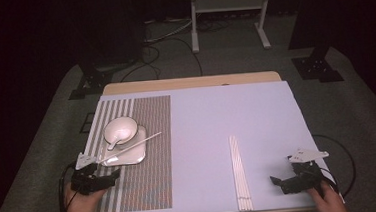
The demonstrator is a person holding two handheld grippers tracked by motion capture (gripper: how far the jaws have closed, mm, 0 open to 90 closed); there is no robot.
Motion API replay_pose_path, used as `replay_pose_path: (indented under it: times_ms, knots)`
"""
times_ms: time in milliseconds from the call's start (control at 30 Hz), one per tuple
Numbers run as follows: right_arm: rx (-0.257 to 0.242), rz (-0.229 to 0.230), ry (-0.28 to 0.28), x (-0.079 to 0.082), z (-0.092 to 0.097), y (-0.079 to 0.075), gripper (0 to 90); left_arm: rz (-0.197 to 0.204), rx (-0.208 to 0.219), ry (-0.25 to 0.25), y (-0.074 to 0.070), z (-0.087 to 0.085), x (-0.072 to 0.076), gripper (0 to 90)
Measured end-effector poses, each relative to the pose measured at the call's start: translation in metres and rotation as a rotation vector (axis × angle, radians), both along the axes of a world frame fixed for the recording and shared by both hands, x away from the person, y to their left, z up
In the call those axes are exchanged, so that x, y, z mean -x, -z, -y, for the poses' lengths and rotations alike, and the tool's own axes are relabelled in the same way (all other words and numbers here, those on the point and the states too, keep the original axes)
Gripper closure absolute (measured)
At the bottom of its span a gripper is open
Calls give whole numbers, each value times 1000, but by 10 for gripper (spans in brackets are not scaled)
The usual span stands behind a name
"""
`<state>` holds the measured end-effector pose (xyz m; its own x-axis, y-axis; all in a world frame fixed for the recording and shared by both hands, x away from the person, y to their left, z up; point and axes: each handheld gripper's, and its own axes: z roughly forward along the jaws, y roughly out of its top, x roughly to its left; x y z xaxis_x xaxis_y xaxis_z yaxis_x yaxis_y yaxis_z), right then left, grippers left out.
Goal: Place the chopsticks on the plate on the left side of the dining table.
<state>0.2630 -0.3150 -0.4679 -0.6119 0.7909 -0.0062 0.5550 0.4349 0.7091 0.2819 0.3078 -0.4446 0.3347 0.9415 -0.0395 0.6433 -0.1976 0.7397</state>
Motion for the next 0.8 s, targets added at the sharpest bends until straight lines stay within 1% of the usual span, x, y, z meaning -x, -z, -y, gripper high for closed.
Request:
replay_pose_path:
  times_ms: [133,333,500,800]
  knots:
    - [0,1,0,0,0,0,0,3,4,6,-2,3,4,100]
    - [0,0,0,0,0,0,0,23,8,51,-9,21,10,101]
    - [0,0,0,0,0,0,0,37,33,91,-14,36,12,101]
    - [0,0,-1,0,0,0,0,43,68,164,-20,61,13,99]
